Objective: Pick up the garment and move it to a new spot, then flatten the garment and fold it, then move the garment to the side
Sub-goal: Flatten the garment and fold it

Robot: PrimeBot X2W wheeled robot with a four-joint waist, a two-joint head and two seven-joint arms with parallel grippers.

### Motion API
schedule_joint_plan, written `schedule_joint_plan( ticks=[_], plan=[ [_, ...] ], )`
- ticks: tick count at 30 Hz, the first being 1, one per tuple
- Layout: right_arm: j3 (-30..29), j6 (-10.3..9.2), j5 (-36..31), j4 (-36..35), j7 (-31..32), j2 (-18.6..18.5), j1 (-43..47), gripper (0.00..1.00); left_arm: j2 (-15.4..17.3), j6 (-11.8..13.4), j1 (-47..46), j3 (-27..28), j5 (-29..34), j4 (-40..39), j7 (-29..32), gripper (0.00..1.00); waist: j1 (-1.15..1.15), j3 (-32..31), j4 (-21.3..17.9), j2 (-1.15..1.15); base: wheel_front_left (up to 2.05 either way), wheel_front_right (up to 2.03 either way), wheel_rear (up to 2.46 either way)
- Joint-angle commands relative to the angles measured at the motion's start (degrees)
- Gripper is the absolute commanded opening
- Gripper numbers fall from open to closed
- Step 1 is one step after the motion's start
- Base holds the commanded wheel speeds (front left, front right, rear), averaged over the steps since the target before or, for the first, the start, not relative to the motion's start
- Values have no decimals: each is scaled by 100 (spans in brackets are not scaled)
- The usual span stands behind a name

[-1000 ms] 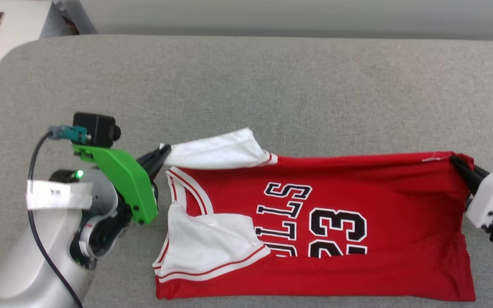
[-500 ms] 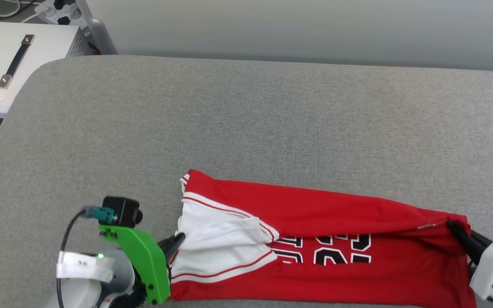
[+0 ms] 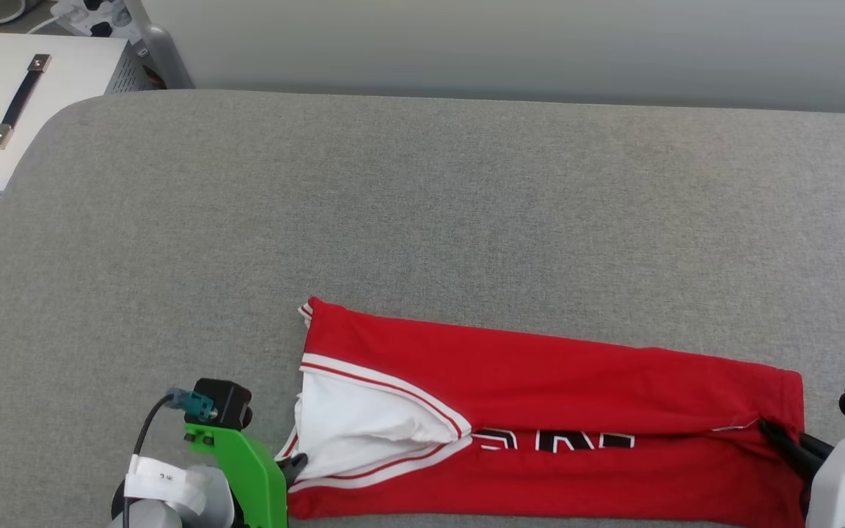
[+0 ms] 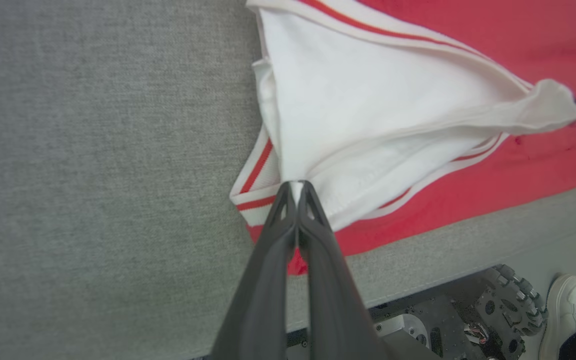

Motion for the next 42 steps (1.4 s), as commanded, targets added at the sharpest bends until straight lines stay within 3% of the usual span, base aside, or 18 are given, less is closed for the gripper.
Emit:
schedule_joint_plan(
  ticks=[1, 6, 7, 8, 9, 20, 28, 35, 38, 42],
  plan=[
    [78, -6, -84, 50, -80, -52, -71, 0, -10, -58, -21, -40, 56, 93, -5, 0, 0, 15, -3, 0, 0, 0, 0],
    [297, -6, -88, 288, -130, -81, -151, 0, -110, -215, -129, -196, 207, 385, -147, 0, 0, 63, -8, 0, 0, 0, 0],
    [335, -6, -61, 323, -132, -71, -173, 38, -126, -227, -167, -220, 287, 455, -230, 34, 0, 71, -7, 0, 0, 0, 0],
    [350, -6, -44, 346, -162, -58, -192, 95, -143, -236, -191, -239, 339, 510, -290, 82, 0, 74, -5, 0, 0, 0, 0],
    [381, -6, 14, 382, -150, -30, -202, 100, -169, -251, -210, -260, 369, 578, -335, 100, 0, 74, -4, 0, 0, 0, 0],
    [526, -6, 472, 223, -100, -109, -160, 100, -344, -301, -186, -193, 447, 772, -993, 100, 0, -444, -10, 0, 0, 0, 0],
    [-191, -6, 742, -198, 516, 99, 124, 100, -421, -64, -136, 228, 636, 259, -2073, 100, 0, -676, -13, 0, 0, 0, 0],
    [-1276, -6, 455, -256, 1508, 728, 394, 100, -560, -8, -113, 530, 914, 30, -3263, 100, 0, -668, -7, 0, 0, 0, 0],
    [-1921, -6, 57, -219, 1946, 1182, 422, 100, -581, 30, -126, 581, 1221, 85, -3811, 100, 0, -629, 10, 0, 0, 0, 0],
    [-2612, -6, -656, -280, 2490, 1786, 390, 100, -567, 109, -157, 624, 1861, 185, -4097, 100, 0, -556, 64, 0, 0, 0, 0]
  ],
)
